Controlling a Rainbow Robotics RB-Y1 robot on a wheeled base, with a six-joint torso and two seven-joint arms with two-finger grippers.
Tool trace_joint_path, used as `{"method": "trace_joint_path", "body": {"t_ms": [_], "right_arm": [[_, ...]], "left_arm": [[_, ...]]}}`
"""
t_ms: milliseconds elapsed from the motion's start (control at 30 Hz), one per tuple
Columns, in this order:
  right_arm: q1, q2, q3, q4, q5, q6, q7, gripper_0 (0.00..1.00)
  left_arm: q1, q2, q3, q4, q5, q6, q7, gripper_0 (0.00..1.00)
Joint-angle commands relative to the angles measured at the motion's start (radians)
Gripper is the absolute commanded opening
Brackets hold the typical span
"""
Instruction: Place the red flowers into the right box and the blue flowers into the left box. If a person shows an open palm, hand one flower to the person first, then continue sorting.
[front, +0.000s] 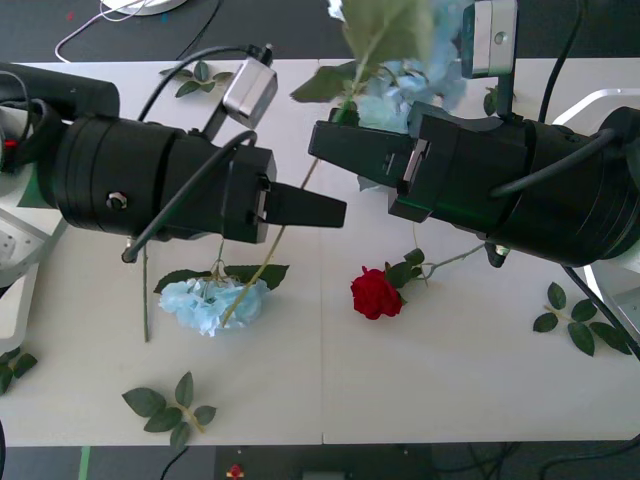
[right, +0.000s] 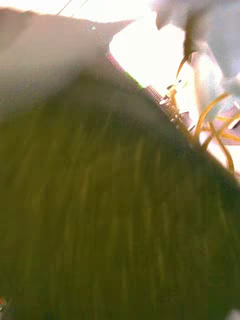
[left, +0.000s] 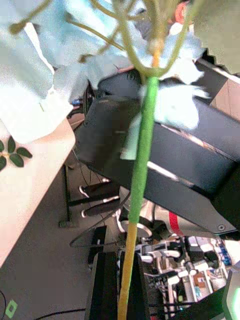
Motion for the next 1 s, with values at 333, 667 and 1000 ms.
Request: {"method": "trace_joint_path", "body": {"t_ms": [333, 667, 1000], "right_arm": [[-0.033, 0.028, 0.002, -0.022, -0.009, -0.007, 0.055, 1.0], [-0.032, 0.012, 0.001, -0.022, 0.017, 0.013, 0.029, 1.0], [-0.039, -0.038, -0.068, -0.022, 0.262, 0.154, -0.231, 1.0]], "left_arm": [[-0.003, 0.094, 0.314, -0.08, 0.111, -0.034, -0.068, 0.0], [-0.003, 0.327, 0.663, -0.028, -0.011, 0.251, 0.245, 0.0], [0.029, 0.678, 0.66, 0.208, -0.116, 0.372, 0.378, 0.0]]}}
